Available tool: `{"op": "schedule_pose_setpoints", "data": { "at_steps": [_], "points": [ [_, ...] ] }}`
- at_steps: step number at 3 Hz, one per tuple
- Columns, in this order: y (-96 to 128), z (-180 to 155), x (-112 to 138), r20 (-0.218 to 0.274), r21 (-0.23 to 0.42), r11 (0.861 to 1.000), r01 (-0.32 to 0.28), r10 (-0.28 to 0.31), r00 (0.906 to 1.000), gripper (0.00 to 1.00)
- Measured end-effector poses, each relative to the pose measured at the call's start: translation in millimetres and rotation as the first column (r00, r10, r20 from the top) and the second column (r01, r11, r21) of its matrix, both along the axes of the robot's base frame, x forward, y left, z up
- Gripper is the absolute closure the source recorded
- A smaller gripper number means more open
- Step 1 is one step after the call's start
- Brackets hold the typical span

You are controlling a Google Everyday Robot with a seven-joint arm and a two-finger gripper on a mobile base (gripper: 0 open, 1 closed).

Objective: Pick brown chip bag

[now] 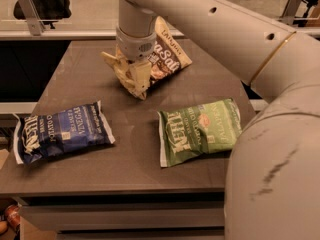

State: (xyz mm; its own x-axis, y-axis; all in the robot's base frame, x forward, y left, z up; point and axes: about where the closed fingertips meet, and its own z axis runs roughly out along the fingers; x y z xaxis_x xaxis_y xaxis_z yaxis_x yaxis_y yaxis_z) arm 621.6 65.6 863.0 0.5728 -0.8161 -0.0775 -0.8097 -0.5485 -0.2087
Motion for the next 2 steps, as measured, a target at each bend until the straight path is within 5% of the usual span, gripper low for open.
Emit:
{"op": "schedule_pose_setpoints", "data": {
  "at_steps": [2],
  "points": [
    [-3.6, 6.6, 6.4, 0.015, -0.010, 1.000, -0.014, 0.014, 0.9998, 0.97]
  ]
}}
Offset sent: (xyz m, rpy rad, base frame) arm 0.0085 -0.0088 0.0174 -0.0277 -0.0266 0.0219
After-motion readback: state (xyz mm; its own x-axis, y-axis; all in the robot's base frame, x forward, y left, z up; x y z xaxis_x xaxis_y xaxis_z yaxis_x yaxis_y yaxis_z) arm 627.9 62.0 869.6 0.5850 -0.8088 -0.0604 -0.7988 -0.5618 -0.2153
